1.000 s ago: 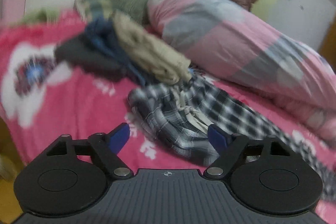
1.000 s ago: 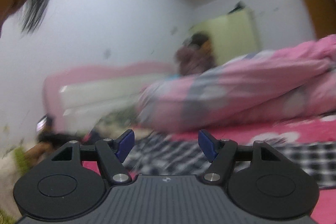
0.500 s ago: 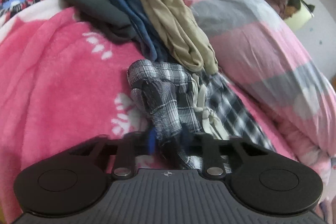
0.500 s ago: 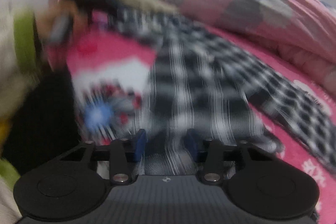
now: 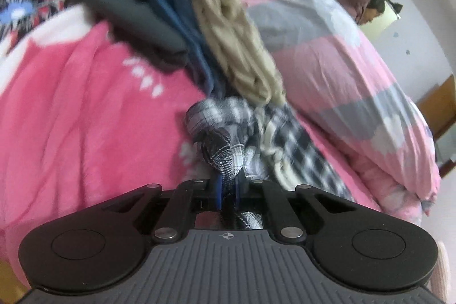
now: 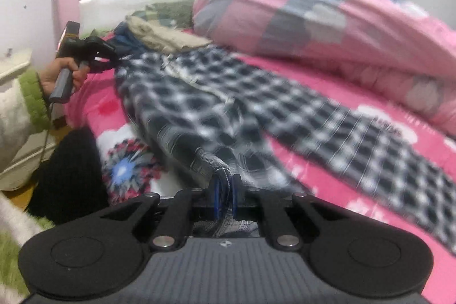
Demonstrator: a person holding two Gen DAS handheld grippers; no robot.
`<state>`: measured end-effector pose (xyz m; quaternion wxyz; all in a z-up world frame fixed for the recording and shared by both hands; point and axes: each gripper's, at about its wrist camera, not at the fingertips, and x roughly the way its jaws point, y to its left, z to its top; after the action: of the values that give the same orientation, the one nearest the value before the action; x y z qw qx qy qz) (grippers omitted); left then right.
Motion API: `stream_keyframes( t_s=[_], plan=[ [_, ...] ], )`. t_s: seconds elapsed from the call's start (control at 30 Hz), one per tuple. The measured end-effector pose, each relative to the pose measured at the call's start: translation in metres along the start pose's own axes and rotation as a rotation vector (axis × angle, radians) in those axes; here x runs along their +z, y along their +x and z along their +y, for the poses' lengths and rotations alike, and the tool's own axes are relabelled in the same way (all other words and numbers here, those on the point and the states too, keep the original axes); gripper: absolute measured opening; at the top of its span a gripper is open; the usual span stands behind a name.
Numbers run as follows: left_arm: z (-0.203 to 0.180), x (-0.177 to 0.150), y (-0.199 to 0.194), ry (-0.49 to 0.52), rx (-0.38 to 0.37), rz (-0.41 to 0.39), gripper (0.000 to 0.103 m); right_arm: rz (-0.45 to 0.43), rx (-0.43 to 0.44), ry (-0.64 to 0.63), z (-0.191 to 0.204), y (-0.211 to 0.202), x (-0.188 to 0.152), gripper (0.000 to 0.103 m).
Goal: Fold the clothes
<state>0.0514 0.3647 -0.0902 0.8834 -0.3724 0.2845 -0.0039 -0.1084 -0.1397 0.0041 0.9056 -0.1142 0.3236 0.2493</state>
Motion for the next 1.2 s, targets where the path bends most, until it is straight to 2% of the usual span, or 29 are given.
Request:
stream_keyframes(
  t_s=[0.13,0.2,0.27,0.37,0.5,0.53,0.57,0.6,0.67,0.77,0.87,0.93,1.0,1.03,1.13,1.17,1.2],
  plan=[
    [0.016,-0.002,-0.003,-0.041,-0.045,0.015,0.013,0.071,0.026,0.007,-0.001,0.019,-0.010,0.007],
    [0.021,0.000,-0.010,-0.079,-0.068,-0.021,0.022,0.087,0.029,-0.001,0.000,0.025,-0.014,0.008],
    [0.026,0.002,-0.016,-0.115,-0.084,-0.054,0.037,0.090,0.031,-0.002,0.001,0.026,-0.015,0.008],
    [0.028,0.008,-0.006,-0.130,-0.062,-0.060,0.043,0.086,0.034,0.010,-0.001,0.025,-0.016,0.008],
    [0.027,0.016,0.015,-0.170,-0.029,-0.078,0.043,0.083,0.033,0.017,0.000,0.026,-0.017,0.008],
    [0.022,0.018,0.019,-0.161,-0.021,-0.082,0.039,0.082,0.031,0.018,0.001,0.027,-0.017,0.008],
    [0.018,0.019,0.021,-0.147,-0.021,-0.076,0.018,0.080,0.028,0.017,0.001,0.026,-0.017,0.008],
    [0.013,0.021,0.022,-0.132,-0.021,-0.073,0.009,0.077,0.024,0.014,0.001,0.026,-0.017,0.008],
    [0.004,0.024,0.015,-0.100,0.002,-0.091,0.005,0.074,0.021,0.012,0.002,0.024,-0.017,0.008],
    [-0.002,0.028,0.005,-0.049,0.062,-0.117,0.005,0.069,0.023,0.010,0.003,0.022,-0.016,0.008],
    [0.011,0.029,0.014,-0.052,0.138,-0.075,0.006,0.074,0.036,0.010,0.005,0.024,-0.018,0.008],
    [0.023,0.026,0.019,-0.070,0.138,-0.052,0.011,0.087,0.050,0.013,0.006,0.029,-0.021,0.008],
    [0.026,0.025,0.013,-0.078,0.125,-0.064,0.014,0.101,0.059,0.015,0.007,0.034,-0.024,0.010],
    [0.027,0.025,0.009,-0.081,0.118,-0.070,0.019,0.102,0.069,0.026,0.006,0.032,-0.024,0.011],
    [0.025,0.023,-0.004,-0.073,0.133,-0.100,0.029,0.102,0.100,0.063,0.002,0.025,-0.026,0.026],
    [0.023,0.022,-0.009,-0.060,0.149,-0.121,0.032,0.102,0.111,0.075,0.001,0.023,-0.026,0.035],
    [0.019,0.020,-0.015,-0.040,0.177,-0.146,0.034,0.099,0.119,0.083,0.001,0.019,-0.028,0.039]
  ],
)
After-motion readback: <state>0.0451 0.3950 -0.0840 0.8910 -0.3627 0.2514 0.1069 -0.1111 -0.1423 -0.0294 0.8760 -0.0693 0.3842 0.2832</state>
